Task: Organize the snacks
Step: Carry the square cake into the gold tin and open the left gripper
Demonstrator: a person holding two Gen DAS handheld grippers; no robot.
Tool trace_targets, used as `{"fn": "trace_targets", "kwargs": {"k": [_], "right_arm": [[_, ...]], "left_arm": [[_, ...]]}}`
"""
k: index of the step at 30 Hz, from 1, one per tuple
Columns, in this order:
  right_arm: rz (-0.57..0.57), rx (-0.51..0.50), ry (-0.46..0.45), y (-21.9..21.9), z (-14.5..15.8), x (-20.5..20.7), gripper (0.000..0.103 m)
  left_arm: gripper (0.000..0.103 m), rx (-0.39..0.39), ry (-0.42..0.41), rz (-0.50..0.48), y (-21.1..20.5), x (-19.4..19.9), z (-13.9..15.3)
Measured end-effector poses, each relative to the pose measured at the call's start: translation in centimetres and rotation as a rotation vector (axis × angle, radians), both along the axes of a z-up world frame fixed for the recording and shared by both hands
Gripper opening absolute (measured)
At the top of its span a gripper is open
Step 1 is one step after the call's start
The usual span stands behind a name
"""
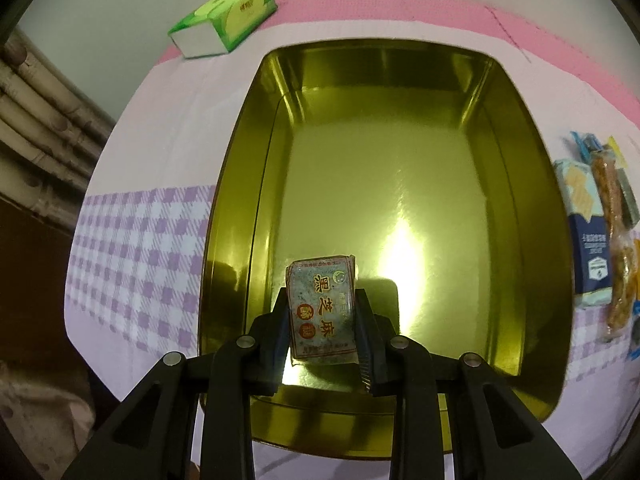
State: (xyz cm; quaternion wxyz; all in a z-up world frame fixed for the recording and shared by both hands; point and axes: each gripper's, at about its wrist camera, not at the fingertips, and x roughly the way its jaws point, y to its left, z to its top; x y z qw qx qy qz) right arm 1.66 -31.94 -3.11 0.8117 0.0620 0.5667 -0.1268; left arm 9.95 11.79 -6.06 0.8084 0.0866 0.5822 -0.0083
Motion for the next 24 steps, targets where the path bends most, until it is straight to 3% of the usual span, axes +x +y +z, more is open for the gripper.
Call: {"fn": "trace_targets", "kwargs": {"k": [18, 22, 24], "right_arm": [[-0.066, -0.038, -0.053, 1.1, 1.1, -0.8, 0.04], [-0.07, -0.06, -0.081, 1.6, 2.6, -0.9, 0.04], [-0.069, -0.06, -0.093, 2.0, 3.4, -0.8, 0.04]], "left_arm": [[0.033, 0.007, -0.039, 0.004, 0.1, -0.4, 0.2], [0.048, -0.008, -0.073, 0.014, 0.4, -0.8, 1.2], [0.05, -0.011, -0.112, 0.018, 0.4, -1.3, 2.0]]}}
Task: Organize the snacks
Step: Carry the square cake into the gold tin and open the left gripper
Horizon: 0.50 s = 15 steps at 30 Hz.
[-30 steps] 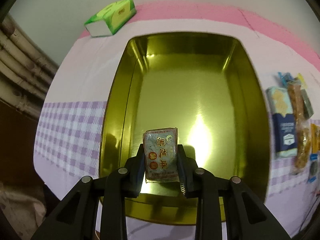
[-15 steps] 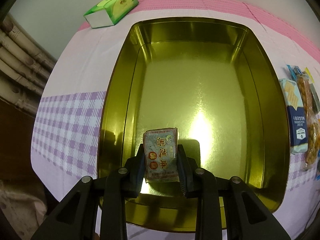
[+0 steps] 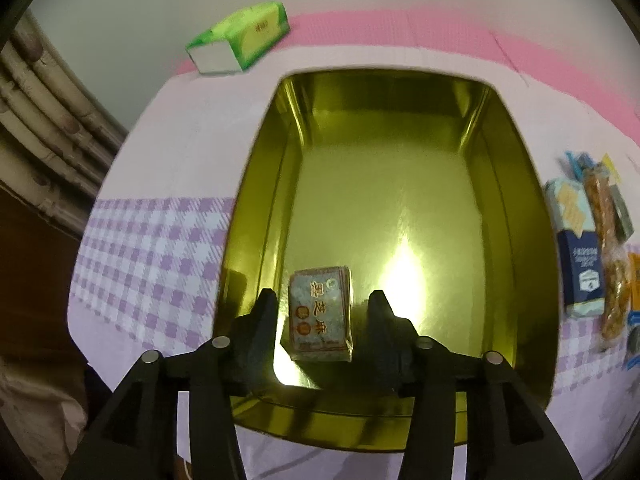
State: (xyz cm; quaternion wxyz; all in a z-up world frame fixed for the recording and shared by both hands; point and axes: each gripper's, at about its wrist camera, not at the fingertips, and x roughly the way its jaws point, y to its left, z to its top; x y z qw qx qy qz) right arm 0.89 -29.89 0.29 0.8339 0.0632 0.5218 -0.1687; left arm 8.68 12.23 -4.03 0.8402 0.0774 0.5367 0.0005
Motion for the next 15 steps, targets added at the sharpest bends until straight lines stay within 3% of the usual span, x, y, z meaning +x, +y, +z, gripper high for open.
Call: {"fn": "trace_targets", "kwargs": {"k": [2, 8, 15], "right_arm": [[0.011, -0.001, -0.022, 0.7, 1.0, 0.1, 0.04], [0.11, 0.045, -0.098, 5.5, 4.2, 1.6, 0.04], [0.279, 0.164, -0.12, 14.5, 4.9, 4.2, 0.04]], "left_arm": [[0.058, -0.01, -0.032, 0.0, 0.1, -0.4, 0.8], [0.061, -0.07, -0.137, 0.051, 1.6, -1.6, 3.4], [0.062, -0.081, -0.159, 0.183, 5.3, -2.9, 3.6]]}}
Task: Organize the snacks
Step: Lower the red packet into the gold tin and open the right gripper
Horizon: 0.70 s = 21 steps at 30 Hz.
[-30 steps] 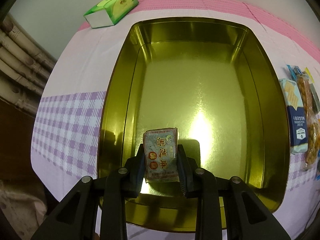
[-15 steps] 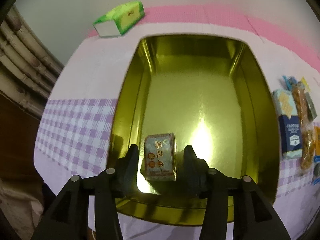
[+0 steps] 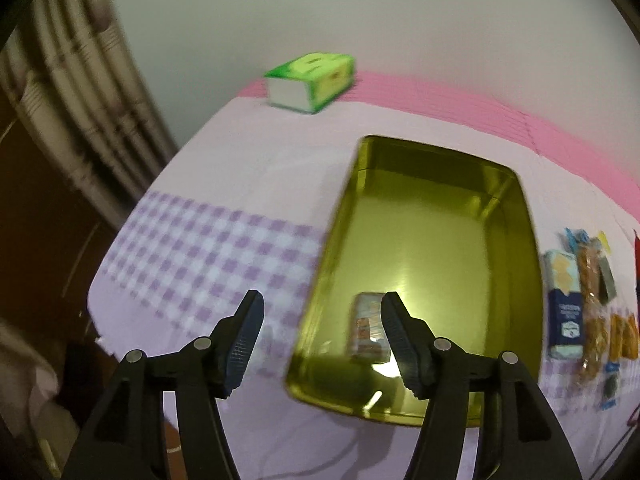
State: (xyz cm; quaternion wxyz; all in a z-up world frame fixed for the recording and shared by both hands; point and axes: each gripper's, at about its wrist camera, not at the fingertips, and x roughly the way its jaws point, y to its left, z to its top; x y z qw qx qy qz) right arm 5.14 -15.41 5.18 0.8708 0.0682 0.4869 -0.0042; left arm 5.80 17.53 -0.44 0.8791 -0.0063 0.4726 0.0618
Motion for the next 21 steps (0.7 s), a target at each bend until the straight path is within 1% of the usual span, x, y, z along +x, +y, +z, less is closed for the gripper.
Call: {"fn": "trace_targets", "kwargs": {"k": [5, 11, 13, 15, 21], "right_arm": [[0.116, 0.054, 0.006, 7.0, -0.9, 1.6, 0.04], [0.218, 0.089, 0.036, 14.3, -2.9, 3.0, 0.04], [0.23, 0.09, 0.051, 15.8, -3.5, 3.4, 0.04], [0.237, 0.085, 0.066, 16.9, -4.1, 3.9, 0.04], [0.232, 0.041, 0.092, 17.9, -5.7, 4.4, 0.04]], "left_arm": [[0.062, -0.022, 0.012, 0.095, 2.4, -1.4, -0.4], [0.062, -0.024, 0.039, 0.139, 3.6, -2.5, -1.2], [0.062, -0.031, 0.039, 0.148, 3.8, -2.4, -1.2], [0.062, -0.023, 0.034, 0.154, 4.0, -2.4, -1.2], [0.062, -0.03, 0.048, 0.154, 4.2, -2.2, -1.5]]}}
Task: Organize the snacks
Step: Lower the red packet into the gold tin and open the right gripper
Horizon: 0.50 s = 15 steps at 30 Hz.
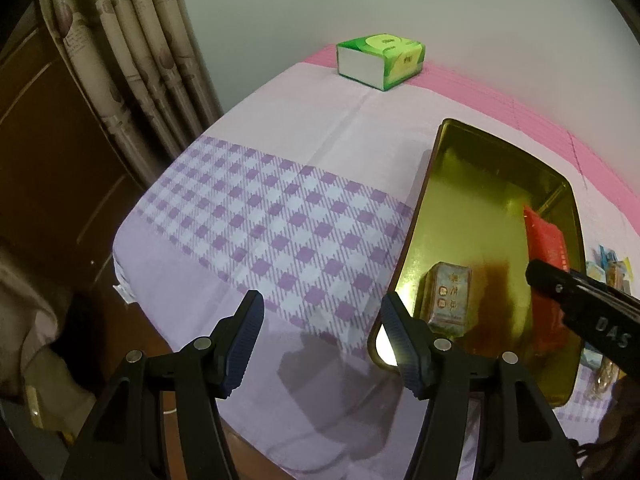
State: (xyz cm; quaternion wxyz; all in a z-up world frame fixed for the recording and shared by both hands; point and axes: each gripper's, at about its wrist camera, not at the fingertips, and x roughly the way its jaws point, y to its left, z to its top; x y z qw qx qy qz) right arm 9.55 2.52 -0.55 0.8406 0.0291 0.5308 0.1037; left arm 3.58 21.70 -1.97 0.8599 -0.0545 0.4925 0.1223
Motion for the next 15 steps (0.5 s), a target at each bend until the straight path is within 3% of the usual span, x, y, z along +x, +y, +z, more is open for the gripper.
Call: {"fn": "trace_targets", "kwargs": {"k": [15], "right_arm": [[0.006, -0.193, -0.027, 0.1, -1.9, 0.6, 0.04]], "left_arm": [[0.062, -0.005, -0.004, -0.01, -0.2, 0.1, -0.1]]}}
